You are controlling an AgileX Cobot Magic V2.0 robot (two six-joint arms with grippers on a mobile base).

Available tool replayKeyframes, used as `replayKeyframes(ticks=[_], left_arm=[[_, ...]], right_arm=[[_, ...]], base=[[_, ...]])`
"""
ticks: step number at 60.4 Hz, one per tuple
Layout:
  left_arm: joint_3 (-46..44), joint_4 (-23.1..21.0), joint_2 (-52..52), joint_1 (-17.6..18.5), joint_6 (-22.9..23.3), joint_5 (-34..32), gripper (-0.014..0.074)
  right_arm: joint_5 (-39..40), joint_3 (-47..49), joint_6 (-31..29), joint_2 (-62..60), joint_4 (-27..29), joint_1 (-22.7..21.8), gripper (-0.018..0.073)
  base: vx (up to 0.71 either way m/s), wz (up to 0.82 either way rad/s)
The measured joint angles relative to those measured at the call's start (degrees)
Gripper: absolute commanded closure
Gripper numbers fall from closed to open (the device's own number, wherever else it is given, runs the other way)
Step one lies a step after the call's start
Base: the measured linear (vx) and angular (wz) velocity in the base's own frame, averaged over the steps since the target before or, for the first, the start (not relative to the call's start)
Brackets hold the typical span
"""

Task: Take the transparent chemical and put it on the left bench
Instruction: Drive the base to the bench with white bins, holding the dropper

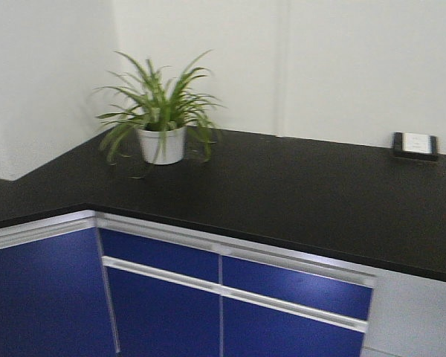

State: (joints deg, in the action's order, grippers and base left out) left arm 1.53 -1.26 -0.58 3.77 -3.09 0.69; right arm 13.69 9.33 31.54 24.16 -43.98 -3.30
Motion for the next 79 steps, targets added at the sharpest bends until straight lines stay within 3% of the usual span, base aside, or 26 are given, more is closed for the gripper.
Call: replayKeyframes(ticks=[43,79], left_arm=[[0.0,0.0,0.0,0.0,0.0,0.0,0.06],[0.0,0.0,0.0,0.0,0.0,0.0,0.06]], right_arm=[[0.0,0.0,0.0,0.0,0.0,0.0,0.0564],[0.0,0.0,0.0,0.0,0.0,0.0,0.0564]], base=[[-0.07,0.87],[0.13,0.82]])
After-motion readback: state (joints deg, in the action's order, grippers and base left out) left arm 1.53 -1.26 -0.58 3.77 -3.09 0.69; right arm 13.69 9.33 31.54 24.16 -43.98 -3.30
